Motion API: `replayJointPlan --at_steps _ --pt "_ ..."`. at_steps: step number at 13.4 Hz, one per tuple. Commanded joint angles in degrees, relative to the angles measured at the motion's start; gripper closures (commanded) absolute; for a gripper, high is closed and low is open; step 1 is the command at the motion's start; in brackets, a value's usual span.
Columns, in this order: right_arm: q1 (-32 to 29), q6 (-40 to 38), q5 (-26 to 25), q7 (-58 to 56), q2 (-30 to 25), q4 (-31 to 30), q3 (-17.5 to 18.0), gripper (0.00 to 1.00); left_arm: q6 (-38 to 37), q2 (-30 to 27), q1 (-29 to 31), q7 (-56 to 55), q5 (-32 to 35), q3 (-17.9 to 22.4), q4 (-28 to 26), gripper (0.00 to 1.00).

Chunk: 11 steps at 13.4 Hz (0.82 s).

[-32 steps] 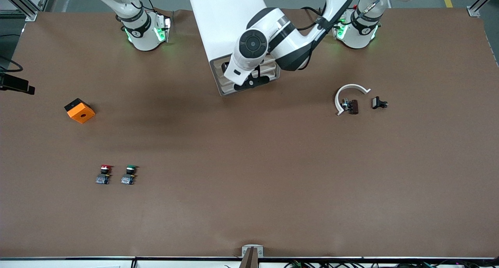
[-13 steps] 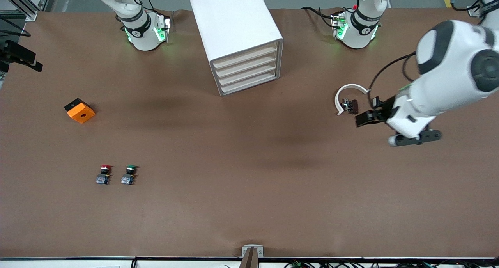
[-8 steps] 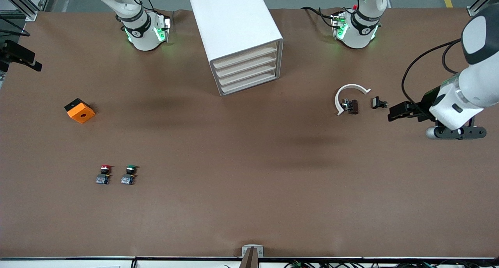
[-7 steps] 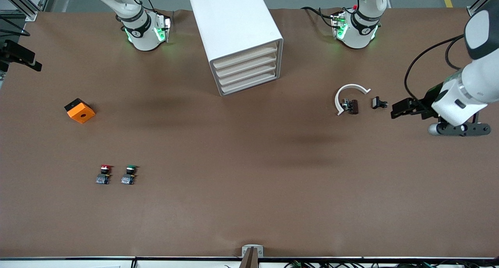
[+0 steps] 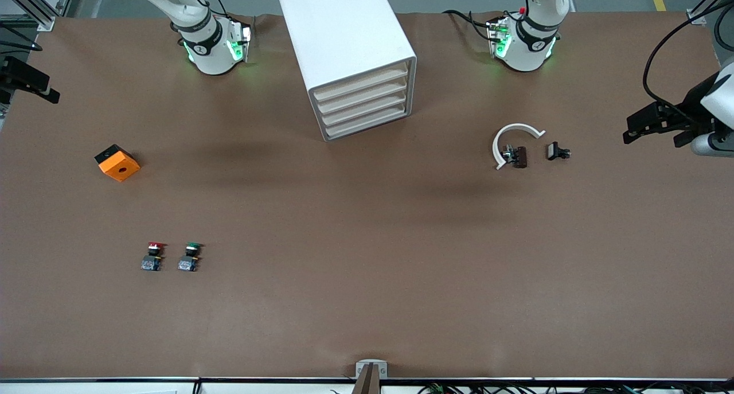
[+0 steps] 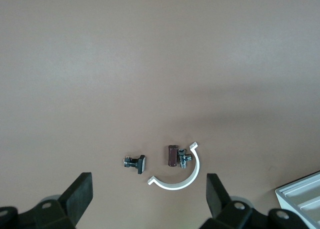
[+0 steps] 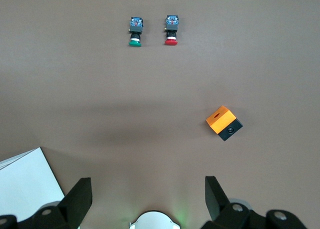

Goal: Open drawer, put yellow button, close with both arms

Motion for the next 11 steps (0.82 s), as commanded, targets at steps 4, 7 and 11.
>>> replayJointPlan --at_steps 4,7,11 --pt "0.8 1.6 -0.7 -0.6 -2.9 -3.2 -0.6 0.0 0.1 0.0 -4.1 0.7 2.2 2.8 -0.6 0.0" --pt "0.9 2.3 -0.7 -0.6 -2.9 -3.2 -0.6 0.0 0.1 0.1 -16.2 0.6 2.2 15.2 -0.6 0.0" --pt "1.0 3.0 -2.1 -3.5 -3.0 -3.2 -0.4 0.0 0.2 0.1 -16.0 0.7 2.3 15.4 -0.5 0.0"
